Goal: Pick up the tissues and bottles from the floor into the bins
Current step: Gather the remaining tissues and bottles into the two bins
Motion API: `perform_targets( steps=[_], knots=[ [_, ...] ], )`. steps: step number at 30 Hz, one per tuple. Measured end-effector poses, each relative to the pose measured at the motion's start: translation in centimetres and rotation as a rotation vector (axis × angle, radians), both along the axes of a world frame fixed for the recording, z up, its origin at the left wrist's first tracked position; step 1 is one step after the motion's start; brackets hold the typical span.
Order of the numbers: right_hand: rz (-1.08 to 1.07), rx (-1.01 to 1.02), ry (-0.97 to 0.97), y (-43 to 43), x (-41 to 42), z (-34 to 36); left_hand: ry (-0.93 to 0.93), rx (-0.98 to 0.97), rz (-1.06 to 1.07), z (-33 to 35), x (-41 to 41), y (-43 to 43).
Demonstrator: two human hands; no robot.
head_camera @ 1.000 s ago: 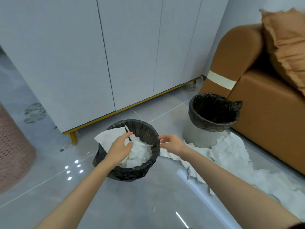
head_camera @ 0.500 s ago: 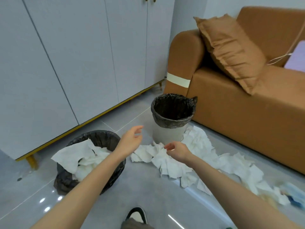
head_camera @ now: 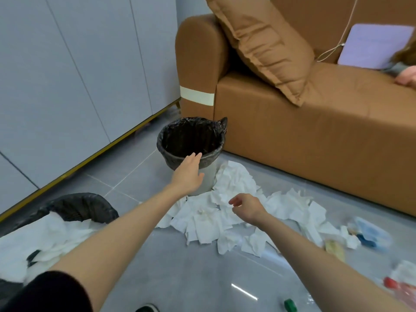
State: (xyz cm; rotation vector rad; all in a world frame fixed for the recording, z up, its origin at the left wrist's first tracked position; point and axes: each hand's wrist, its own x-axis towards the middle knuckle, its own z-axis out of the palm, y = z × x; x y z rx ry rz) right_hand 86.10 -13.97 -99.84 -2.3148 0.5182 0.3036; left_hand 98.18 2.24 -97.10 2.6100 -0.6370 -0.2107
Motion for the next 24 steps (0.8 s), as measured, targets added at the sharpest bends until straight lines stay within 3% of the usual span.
perform_targets(
  steps=[6,15,24],
  knots=[
    [-0.027,-0.009,-0.032,-2.4,2.1,-2.5,-0.119,0.309,0.001,-2.3,3.7,-2.8],
    [-0.034,-0.029,-0.002,-4.4,4.2,-6.3,-0.394,0.186,-0.095,-5.5,7.3,-2.7],
    [0.097,-0.144,0.037,-5.0,5.7,-7.8,-0.539,0.098,-0.138,-8.0,3.4,-1.2]
  ],
)
